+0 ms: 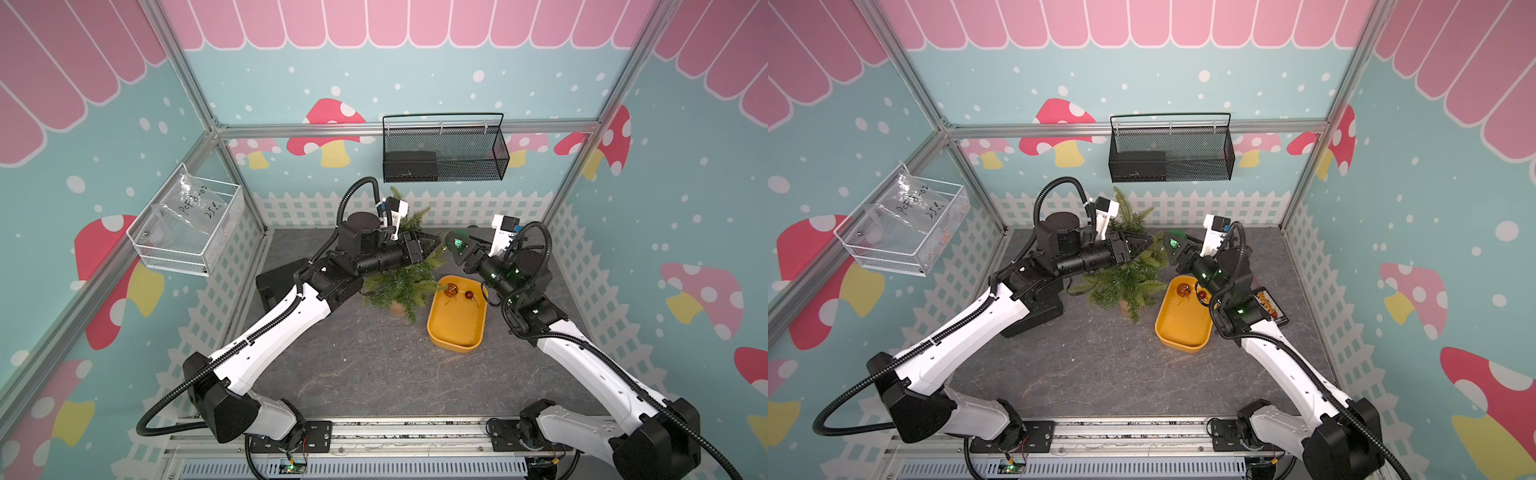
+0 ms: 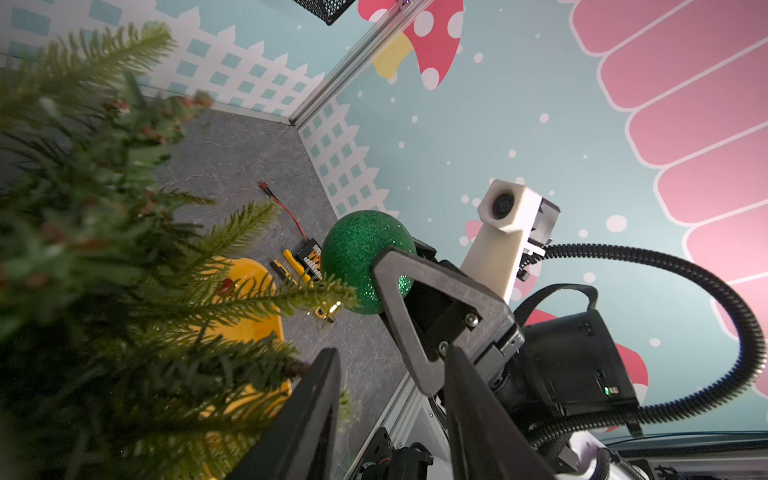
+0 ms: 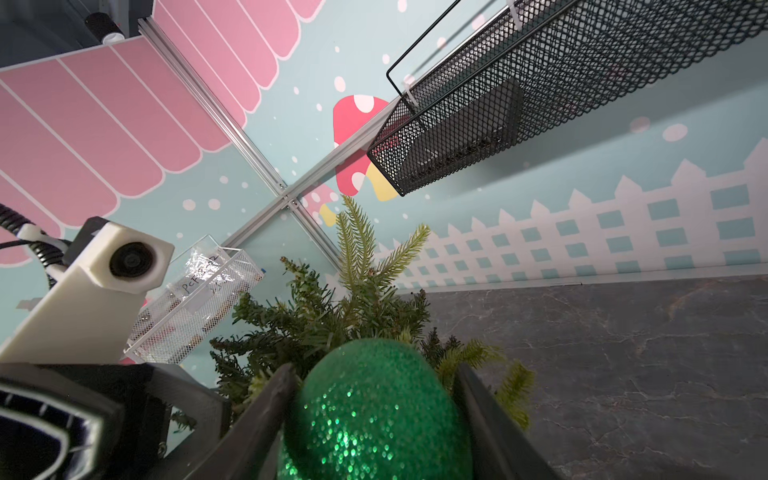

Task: Decorate the small christmas tree with ornaments
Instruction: Hang an ornament on the christmas tree.

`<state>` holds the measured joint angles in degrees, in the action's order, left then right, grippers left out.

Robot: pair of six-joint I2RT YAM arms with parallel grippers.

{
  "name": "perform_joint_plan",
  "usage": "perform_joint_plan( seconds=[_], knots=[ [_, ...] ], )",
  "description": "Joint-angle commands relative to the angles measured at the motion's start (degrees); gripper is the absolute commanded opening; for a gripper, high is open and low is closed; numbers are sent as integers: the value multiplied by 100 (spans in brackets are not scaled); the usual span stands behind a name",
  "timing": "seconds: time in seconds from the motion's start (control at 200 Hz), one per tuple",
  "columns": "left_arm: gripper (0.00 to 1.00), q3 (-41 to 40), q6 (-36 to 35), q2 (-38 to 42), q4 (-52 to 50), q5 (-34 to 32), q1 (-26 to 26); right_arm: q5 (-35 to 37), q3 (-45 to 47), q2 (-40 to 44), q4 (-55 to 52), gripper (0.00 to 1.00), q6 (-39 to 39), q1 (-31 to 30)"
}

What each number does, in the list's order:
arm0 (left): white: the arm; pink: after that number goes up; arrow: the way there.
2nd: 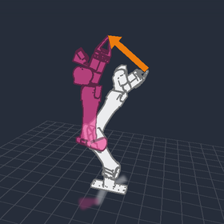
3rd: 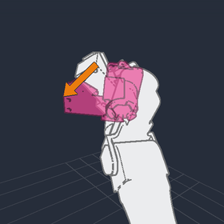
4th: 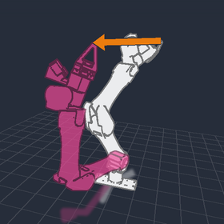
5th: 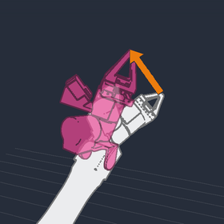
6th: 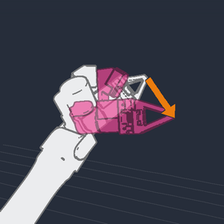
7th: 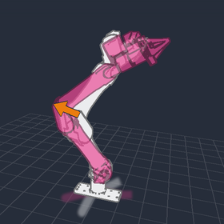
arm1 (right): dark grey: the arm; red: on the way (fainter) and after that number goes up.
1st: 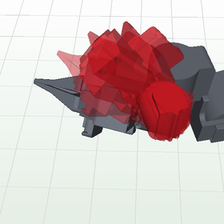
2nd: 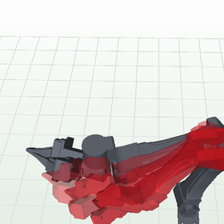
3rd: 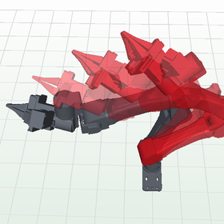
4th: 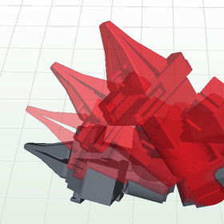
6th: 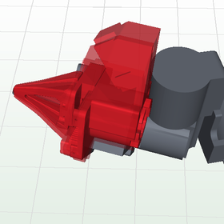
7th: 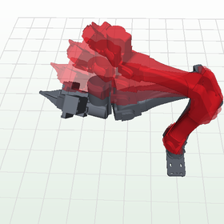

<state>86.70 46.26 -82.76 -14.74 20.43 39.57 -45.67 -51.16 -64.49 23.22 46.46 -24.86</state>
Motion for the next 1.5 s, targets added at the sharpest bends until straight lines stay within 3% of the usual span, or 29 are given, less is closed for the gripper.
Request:
perform_joint_plan(
  seconds=[0.0,0.405,0.811,1.081,1.301,1.496],
  knots=[
    [45,-60,-174,322,-100,84,44,119,179,177,657,51,338,-14],
    [47,-798,-326,1146,-231,-294,51,168,773,200,1408,53,872,-19],
    [47,-1162,-233,1398,-205,-424,51,-8,1171,-20,2467,65,1498,-18],
    [47,-1387,-214,1584,-200,-531,55,-3,1324,23,2512,70,1533,-18],
    [48,-1784,-344,1943,-335,-676,52,134,1338,252,1800,68,1132,-9],
    [50,-2374,-554,2472,-570,-1146,101,550,1026,621,60,67,206,1]
  ],
)
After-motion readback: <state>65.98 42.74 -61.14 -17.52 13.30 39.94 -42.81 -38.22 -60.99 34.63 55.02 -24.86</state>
